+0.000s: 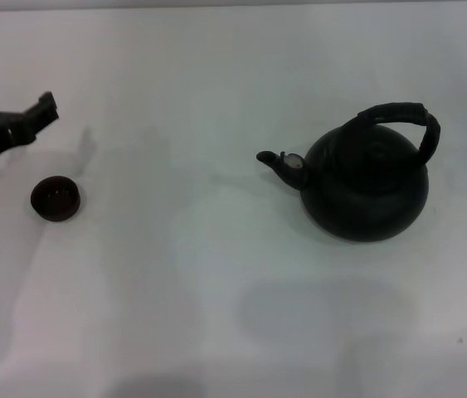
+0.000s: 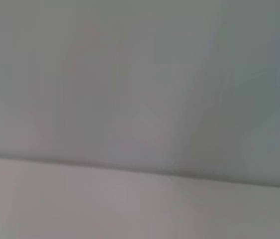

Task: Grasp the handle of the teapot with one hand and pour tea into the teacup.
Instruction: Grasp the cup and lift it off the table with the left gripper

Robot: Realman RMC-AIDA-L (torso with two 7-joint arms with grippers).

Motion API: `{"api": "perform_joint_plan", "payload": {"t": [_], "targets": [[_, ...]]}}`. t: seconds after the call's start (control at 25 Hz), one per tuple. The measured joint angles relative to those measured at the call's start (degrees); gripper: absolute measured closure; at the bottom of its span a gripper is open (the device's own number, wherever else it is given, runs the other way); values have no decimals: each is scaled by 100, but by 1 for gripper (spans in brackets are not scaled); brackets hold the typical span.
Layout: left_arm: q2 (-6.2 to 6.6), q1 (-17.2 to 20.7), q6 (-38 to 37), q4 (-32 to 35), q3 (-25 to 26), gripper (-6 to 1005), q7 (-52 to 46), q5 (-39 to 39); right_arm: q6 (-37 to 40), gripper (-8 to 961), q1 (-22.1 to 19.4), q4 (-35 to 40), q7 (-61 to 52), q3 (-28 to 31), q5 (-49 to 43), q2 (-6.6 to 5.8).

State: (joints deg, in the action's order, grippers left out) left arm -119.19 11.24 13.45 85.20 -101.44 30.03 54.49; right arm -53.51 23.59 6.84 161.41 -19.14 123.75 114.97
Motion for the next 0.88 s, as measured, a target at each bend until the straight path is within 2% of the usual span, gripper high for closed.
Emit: {"api": "perform_joint_plan", "payload": {"t": [0.2, 0.52, 0.88], "targets": [[-8, 46, -85, -161, -159, 127, -361, -4, 272, 108, -20, 137, 7, -2, 0, -5], [-8, 75, -24, -242, -404, 127, -743, -33, 303, 108, -107, 217, 22, -11, 0, -17], [-1, 149, 333, -223, -275, 128, -1203, -262, 368, 109, -91, 283, 48, 29, 0, -14]]}}
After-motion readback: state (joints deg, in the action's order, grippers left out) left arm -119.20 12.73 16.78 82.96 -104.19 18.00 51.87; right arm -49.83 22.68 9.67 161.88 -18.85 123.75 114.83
